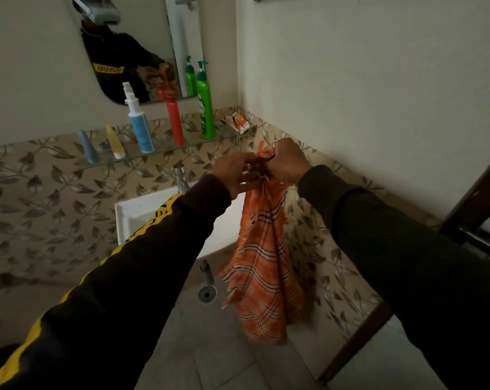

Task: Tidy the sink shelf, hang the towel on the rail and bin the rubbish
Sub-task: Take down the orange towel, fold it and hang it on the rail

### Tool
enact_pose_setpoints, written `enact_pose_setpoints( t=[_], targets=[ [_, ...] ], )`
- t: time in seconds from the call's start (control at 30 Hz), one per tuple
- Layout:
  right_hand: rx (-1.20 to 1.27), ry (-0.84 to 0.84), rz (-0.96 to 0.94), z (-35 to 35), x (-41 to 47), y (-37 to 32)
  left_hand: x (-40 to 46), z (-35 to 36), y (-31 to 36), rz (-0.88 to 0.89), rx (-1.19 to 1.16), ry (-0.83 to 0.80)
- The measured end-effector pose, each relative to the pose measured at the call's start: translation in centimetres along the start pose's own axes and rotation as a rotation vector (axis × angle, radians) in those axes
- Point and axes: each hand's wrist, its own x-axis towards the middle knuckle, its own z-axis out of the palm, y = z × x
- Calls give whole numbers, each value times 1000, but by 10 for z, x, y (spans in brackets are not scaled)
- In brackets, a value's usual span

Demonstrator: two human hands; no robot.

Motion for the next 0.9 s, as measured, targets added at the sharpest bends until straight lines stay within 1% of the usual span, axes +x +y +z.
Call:
enact_pose_setpoints(
  t=[0.1, 0.2, 0.3, 0.4, 0.53, 0.6, 0.73, 0.9],
  targets=[
    [90, -25, 25, -3, 2, 3, -2, -6, -2, 34, 65, 35],
    [257, -14, 55, -8, 5, 1, -2, -6, -10, 151, 107, 22],
    [420, -12, 78, -12, 8, -4, -3, -9, -20, 281, 211, 73],
    [454, -2, 69, -18, 11, -8, 1, -15, -28, 328, 270, 109],
    [526, 30, 33, -24, 13, -12, 5, -19, -37, 441, 437, 110],
    [545, 40, 18, -25, 14, -14, 6, -23, -40, 447, 444, 60],
    [587, 34, 27, -25, 15, -15, 7, -31, -49, 404, 507, -104],
    [676, 42, 47, -27, 15, -18, 9, -43, -58, 327, 603, -163]
  ],
)
